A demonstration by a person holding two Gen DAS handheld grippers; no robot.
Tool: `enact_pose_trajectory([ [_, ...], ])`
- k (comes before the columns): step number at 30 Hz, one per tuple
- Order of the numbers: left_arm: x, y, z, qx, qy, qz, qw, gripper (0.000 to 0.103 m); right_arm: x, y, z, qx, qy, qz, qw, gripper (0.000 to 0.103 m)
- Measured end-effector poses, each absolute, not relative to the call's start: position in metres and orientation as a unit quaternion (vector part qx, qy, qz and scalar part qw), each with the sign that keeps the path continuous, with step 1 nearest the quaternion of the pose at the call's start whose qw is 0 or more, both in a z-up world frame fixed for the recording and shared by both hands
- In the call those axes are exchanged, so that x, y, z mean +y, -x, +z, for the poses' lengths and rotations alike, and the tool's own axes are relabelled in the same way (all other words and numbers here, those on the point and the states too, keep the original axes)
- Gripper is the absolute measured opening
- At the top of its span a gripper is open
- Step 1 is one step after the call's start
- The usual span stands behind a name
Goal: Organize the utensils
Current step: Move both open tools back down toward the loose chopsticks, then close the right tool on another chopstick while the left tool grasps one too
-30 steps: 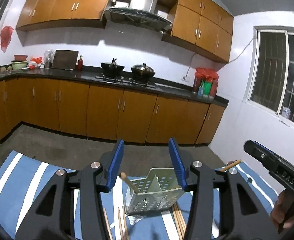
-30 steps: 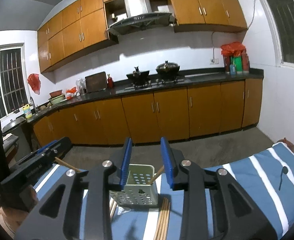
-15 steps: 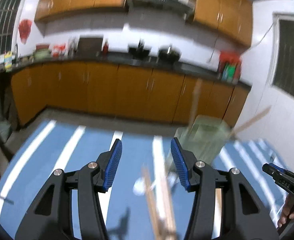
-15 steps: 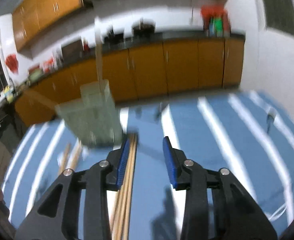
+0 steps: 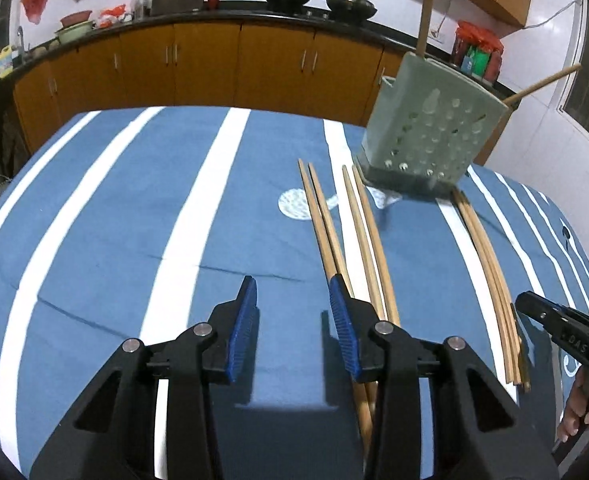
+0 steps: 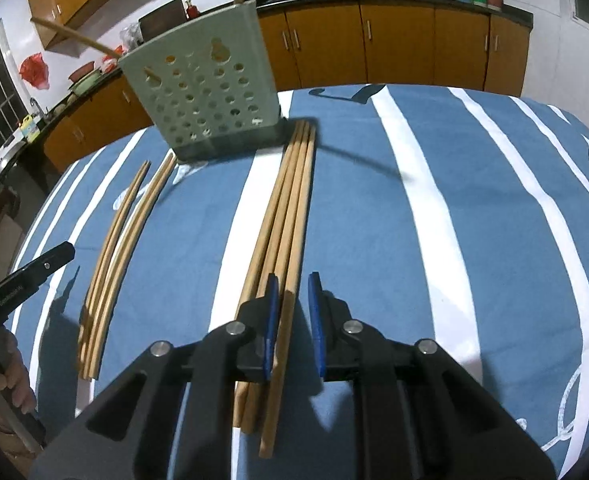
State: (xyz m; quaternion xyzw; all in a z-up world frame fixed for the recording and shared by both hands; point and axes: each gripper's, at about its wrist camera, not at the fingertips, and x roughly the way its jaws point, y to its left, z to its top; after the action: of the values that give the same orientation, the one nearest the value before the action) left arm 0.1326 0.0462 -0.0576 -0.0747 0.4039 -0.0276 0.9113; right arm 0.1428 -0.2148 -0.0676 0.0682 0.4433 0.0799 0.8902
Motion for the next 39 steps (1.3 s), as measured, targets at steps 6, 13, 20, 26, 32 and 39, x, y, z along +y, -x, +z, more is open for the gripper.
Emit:
enact_pose_trajectory([
  [6, 0.04, -0.132, -0.063, 0.413, 0.075, -0.041, 0.907, 0.036, -0.213, -0.145, -0.073, 0.444, -0.05, 0.064, 0.892, 0.006],
  [13, 0.032, -0.133, -0.072, 0.428, 0.076, -0.056, 0.899, 0.032, -0.226, -0.149, -0.073, 0.441, -0.058, 0.037, 0.895, 0.005],
  [20, 0.026, -0.133, -0.076, 0.435, 0.068, -0.06, 0.896, 0.028, -0.228, -0.149, -0.073, 0.44, -0.061, 0.035, 0.895, 0.006],
  [26, 0.028, -0.133, -0.076, 0.435, 0.066, -0.055, 0.896, 0.028, -0.227, -0.149, -0.074, 0.441, -0.062, 0.035, 0.895, 0.006],
  [32, 0.022, -0.133, -0.076, 0.435, 0.052, -0.051, 0.897, 0.026, -0.227, -0.149, -0.075, 0.444, -0.063, 0.036, 0.893, 0.008],
  [39, 0.015, -0.132, -0.077, 0.432, 0.027, -0.039, 0.9, 0.022, -0.227, -0.148, -0.078, 0.446, -0.06, 0.035, 0.892, 0.009],
])
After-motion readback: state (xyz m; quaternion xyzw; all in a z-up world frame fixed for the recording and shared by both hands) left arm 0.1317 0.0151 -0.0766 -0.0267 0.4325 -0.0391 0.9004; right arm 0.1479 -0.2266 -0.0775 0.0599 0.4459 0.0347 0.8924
